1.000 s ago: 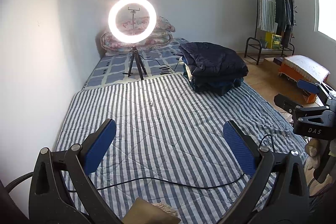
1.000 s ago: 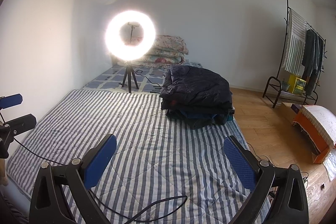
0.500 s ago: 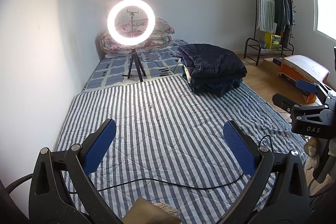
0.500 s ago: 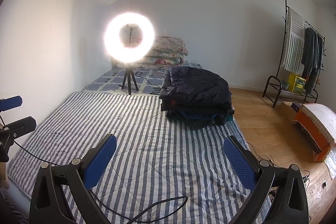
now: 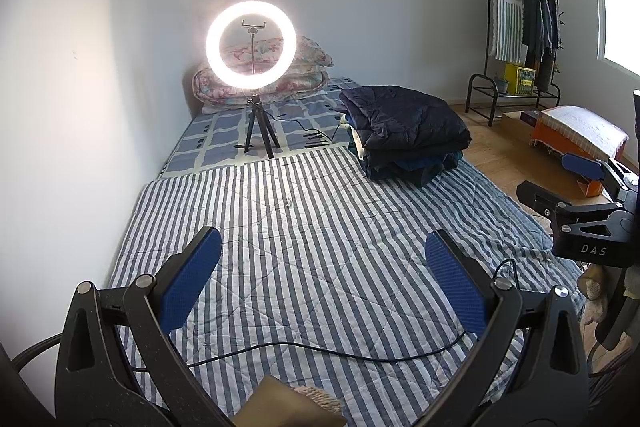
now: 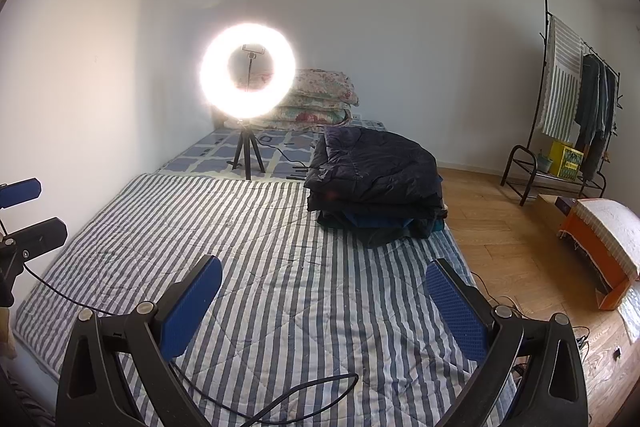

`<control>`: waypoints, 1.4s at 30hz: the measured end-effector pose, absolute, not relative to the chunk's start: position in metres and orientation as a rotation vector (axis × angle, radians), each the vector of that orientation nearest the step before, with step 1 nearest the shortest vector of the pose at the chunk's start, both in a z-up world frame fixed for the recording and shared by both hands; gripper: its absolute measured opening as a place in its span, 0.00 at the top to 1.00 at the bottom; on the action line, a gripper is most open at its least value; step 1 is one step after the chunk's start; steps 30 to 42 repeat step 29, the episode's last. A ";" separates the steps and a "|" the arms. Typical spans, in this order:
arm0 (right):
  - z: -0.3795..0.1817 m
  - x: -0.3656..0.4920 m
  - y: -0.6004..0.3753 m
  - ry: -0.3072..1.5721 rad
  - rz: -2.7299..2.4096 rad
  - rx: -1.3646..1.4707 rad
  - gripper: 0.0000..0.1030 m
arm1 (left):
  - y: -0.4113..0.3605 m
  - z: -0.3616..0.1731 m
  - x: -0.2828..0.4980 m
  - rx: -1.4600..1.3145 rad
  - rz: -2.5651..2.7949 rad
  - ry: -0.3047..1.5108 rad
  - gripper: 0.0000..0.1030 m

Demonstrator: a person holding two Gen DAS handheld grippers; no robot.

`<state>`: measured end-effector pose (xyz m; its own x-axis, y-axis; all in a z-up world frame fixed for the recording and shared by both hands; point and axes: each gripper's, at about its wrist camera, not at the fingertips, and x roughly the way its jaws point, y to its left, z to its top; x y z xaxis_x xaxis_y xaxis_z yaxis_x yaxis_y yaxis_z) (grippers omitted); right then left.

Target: Fold large clothes

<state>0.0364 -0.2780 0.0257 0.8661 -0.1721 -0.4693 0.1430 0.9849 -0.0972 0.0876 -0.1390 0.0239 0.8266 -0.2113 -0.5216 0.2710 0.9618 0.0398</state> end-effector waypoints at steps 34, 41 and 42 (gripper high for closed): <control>0.025 0.037 -0.279 0.501 -0.157 -0.065 0.00 | -0.141 0.032 0.088 0.126 -0.244 0.506 0.00; 0.025 0.037 -0.279 0.501 -0.157 -0.065 0.00 | -0.141 0.032 0.088 0.126 -0.244 0.506 0.00; 0.025 0.037 -0.279 0.501 -0.157 -0.065 0.00 | -0.141 0.032 0.088 0.126 -0.244 0.506 0.00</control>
